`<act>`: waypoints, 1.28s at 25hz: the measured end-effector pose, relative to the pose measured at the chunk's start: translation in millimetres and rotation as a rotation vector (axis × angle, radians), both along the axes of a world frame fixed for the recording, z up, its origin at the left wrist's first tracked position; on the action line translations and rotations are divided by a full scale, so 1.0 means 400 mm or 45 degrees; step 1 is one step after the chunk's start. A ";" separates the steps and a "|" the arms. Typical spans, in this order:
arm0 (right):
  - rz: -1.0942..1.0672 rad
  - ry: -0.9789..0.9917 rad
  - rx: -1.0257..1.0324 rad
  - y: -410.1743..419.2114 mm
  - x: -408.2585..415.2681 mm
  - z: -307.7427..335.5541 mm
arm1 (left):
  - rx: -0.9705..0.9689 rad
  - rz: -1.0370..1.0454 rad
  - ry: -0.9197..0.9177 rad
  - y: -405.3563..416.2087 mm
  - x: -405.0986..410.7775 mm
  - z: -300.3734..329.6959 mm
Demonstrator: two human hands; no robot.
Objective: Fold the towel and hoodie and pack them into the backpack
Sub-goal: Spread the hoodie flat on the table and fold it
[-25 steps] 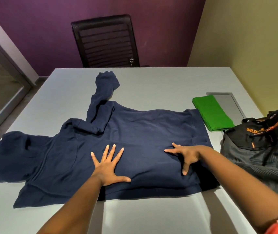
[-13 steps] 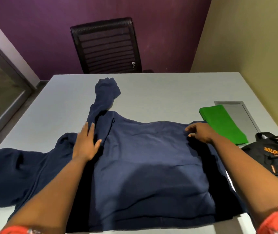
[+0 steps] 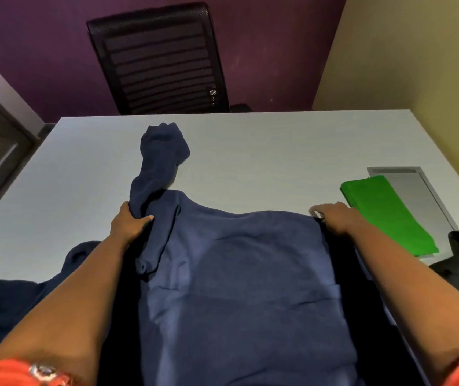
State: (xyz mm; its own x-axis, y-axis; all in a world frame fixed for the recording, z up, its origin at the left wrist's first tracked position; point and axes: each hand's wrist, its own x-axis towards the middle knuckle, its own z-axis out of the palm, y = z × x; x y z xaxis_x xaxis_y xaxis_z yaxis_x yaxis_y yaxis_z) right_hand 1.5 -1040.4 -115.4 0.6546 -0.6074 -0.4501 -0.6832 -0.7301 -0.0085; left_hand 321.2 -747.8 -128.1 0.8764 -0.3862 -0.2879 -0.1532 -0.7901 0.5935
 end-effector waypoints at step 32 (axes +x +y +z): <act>-0.067 -0.332 0.776 0.193 -0.323 0.221 | -0.157 -0.209 0.600 0.557 -0.104 0.253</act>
